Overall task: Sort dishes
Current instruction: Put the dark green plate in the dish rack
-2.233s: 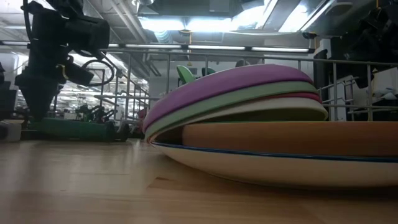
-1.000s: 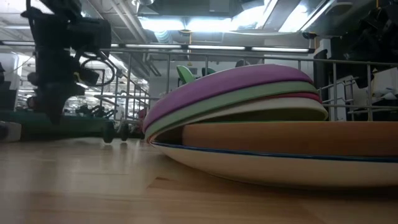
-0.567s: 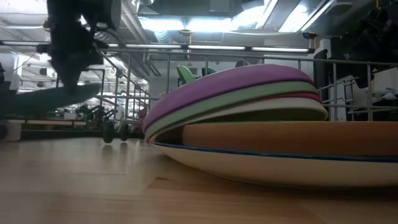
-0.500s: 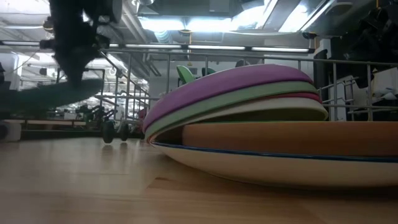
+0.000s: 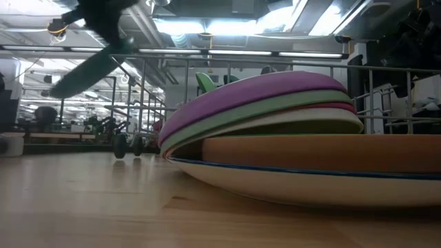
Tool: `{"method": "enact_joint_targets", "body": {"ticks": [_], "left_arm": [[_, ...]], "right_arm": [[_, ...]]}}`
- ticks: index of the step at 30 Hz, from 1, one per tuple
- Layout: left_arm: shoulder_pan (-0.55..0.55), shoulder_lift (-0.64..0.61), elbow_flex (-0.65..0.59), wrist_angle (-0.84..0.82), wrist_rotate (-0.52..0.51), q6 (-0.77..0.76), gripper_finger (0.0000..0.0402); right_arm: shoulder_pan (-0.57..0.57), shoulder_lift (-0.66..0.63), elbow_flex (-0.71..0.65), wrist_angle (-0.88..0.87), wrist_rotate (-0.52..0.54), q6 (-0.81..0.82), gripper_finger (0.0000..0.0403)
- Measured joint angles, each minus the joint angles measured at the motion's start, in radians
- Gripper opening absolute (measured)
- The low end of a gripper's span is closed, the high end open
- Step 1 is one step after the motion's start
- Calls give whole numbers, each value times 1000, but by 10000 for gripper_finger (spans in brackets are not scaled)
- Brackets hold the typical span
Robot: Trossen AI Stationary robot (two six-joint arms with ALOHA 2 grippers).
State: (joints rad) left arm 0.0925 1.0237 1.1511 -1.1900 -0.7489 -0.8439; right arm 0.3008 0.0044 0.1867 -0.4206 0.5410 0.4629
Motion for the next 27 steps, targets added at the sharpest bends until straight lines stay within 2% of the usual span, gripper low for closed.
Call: {"method": "enact_joint_targets", "body": {"ticks": [8, 12, 15, 19, 22, 27], "left_arm": [[20, -90, 0, 453, -21, 276, 0], [64, -102, 0, 668, 15, 437, 0], [123, -99, -4, 812, 110, 525, 0], [234, -98, -71, 1047, 304, 590, 0], [326, -97, -139, 1193, 457, 582, 0], [452, -97, -240, 1316, 613, 514, 0]], "right_arm": [[0, 0, 0, 0, 0, 0, 88], [0, 0, 0, 0, 0, -2, 88], [0, 0, 0, 0, 0, -23, 88], [0, 0, 0, 0, 19, -26, 88], [0, 0, 0, -1, 34, -26, 88], [0, 0, 0, -1, 34, -26, 88]]}}
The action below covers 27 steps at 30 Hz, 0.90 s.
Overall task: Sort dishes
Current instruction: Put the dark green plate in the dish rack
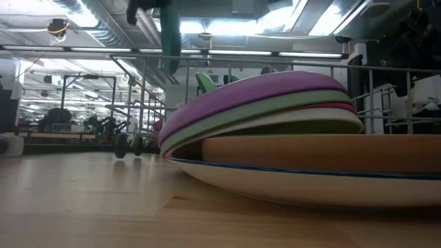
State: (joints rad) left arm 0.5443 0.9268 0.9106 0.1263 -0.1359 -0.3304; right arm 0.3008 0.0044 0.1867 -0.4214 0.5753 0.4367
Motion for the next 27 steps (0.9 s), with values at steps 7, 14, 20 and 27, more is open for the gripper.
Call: {"method": "enact_joint_targets", "body": {"ticks": [7, 14, 20, 27], "left_arm": [[94, 3, -203, 295, 163, -100, 0], [159, 7, -371, 508, 232, -179, 0], [186, 73, -419, 649, 308, -167, 0], [229, 259, -419, 871, 373, -218, 0]], "right_arm": [[0, 0, 0, 0, 0, 0, 88], [0, 0, 0, 0, 1, 0, 88], [0, 0, 0, 0, 1, 0, 88], [0, 0, 0, 0, 1, 2, 88]]}}
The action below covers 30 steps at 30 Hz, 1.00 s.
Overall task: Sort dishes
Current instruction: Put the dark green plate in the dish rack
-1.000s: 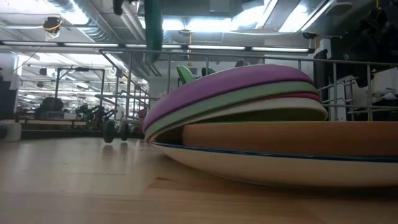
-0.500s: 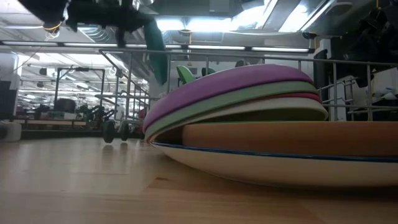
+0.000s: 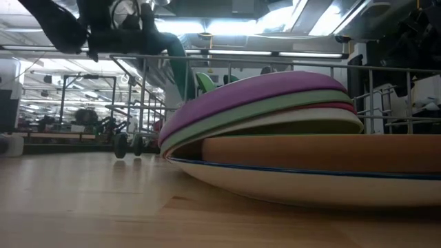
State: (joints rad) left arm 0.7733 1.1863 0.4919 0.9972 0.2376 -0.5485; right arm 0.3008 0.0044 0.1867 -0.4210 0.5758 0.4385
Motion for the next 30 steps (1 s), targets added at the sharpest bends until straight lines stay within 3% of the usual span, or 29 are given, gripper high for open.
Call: {"method": "enact_joint_targets", "body": {"ticks": [4, 12, 21, 30], "left_arm": [[23, 81, 0, 124, 39, -39, 0], [28, 180, 0, 224, 64, -67, 0], [28, 198, 1, 220, 68, -73, 0], [29, 198, 3, 46, 9, -73, 0]], "right_arm": [[0, 0, 0, 0, 0, 1, 88], [0, 0, 0, 0, 0, 2, 88], [0, 0, 0, 0, 0, 2, 88], [0, 0, 0, 0, 0, 2, 88]]}}
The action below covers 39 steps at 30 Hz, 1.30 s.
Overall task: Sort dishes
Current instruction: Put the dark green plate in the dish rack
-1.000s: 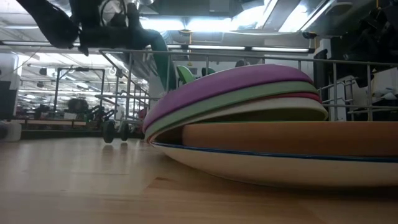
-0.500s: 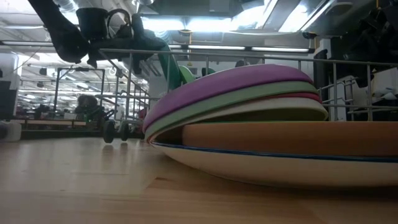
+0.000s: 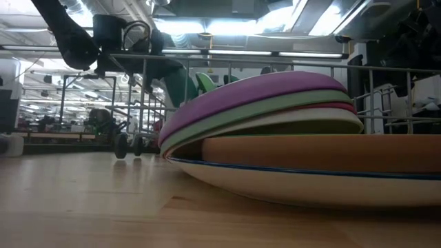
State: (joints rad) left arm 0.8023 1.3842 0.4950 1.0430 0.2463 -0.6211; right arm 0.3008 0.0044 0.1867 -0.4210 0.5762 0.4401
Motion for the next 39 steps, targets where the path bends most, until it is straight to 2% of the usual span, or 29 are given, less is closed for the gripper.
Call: {"method": "enact_joint_targets", "body": {"ticks": [8, 14, 23, 29, 34, 39], "left_arm": [[-2, -2, 0, -59, -2, 27, 0], [-7, -1, -2, -32, 58, 75, 0], [-10, -2, -1, 93, 252, 99, 0], [1, -3, 1, 39, 252, 146, 0], [20, -3, 2, -82, 202, 176, 0], [26, -2, 2, -123, 188, 182, 0]], "right_arm": [[0, 0, 0, 0, 2, 0, 88], [0, 0, 0, 0, 1, 0, 88], [0, 0, 0, 0, 15, 0, 88], [0, 0, 0, 0, 17, 0, 88], [0, 0, 0, -1, 18, 0, 88], [0, 0, 0, -2, 22, 0, 88]]}}
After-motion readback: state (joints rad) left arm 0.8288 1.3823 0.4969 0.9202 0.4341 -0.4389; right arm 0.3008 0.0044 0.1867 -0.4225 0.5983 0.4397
